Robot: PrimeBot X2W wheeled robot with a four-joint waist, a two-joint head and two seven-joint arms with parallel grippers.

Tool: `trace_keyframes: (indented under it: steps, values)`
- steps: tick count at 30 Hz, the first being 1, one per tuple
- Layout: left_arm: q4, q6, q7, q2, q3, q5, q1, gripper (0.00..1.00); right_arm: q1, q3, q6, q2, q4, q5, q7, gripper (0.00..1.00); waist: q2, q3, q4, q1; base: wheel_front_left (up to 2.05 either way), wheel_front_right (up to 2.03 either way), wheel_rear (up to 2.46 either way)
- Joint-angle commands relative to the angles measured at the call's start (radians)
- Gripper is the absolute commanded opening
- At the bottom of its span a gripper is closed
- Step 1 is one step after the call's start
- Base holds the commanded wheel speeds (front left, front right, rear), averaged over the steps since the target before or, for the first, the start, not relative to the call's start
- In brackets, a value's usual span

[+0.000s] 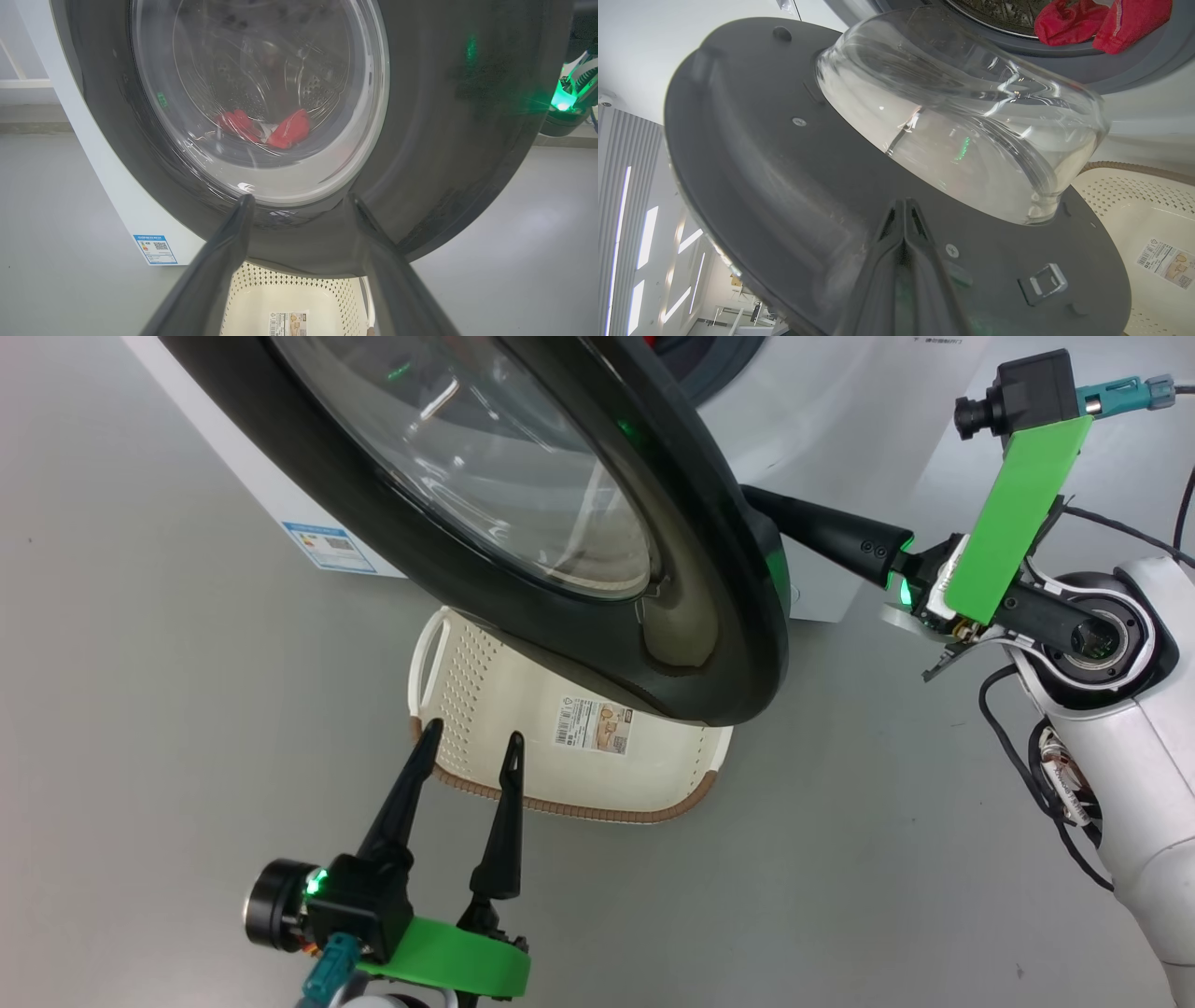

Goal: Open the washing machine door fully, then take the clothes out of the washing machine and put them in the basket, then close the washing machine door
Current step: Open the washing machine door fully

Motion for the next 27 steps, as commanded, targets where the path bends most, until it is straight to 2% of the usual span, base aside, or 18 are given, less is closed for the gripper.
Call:
trace_keyframes:
  steps: [1,14,17,19,20,21,22,27]
  values:
    - [-0.025,-0.004,-0.008,0.008,0.033,0.006,0.01,1.0,0.021,0.002,0.008,0.016,-0.03,-0.008,0.001,0.0,-0.0001,0.0,0.0,0.0,0.0,0.0,0.0]
    - [-0.021,-0.022,-0.008,0.008,0.037,0.007,0.005,1.0,0.041,-0.026,0.008,0.003,-0.026,-0.081,-0.077,0.0,-0.0001,-0.014,-0.01,0.0,0.0,0.0,0.0]
    - [-0.017,-0.026,-0.008,0.008,0.045,0.01,0.009,1.0,0.06,-0.026,0.008,-0.006,-0.028,-0.098,-0.113,0.19,-0.0001,-0.024,-0.02,0.0,0.0,0.0,0.0]
    - [-0.013,-0.031,-0.008,0.008,0.061,0.014,0.014,1.0,0.087,-0.021,0.008,-0.016,-0.032,-0.114,-0.155,0.44,-0.0001,-0.035,-0.034,0.0,0.0,0.0,0.0]
    - [-0.011,-0.033,-0.008,0.008,0.067,0.016,0.016,1.0,0.098,-0.02,0.008,-0.02,-0.032,-0.117,-0.17,0.52,-0.0001,-0.038,-0.039,0.0,0.0,0.0,0.0]
    - [-0.01,-0.035,-0.008,0.008,0.072,0.018,0.018,1.0,0.109,-0.019,0.008,-0.024,-0.03,-0.121,-0.187,0.84,-0.0001,-0.043,-0.045,0.0,0.0,0.0,0.0]
    - [-0.009,-0.037,-0.008,0.008,0.078,0.02,0.021,1.0,0.121,-0.018,0.008,-0.029,-0.027,-0.126,-0.204,1.0,-0.0001,-0.047,-0.051,0.0,0.0,0.0,0.0]
    - [-0.003,-0.048,-0.008,0.008,0.108,0.034,0.031,1.0,0.186,0.005,0.008,-0.057,-0.006,-0.16,-0.296,1.0,-0.0001,-0.061,-0.08,0.0,0.0,0.0,0.0]
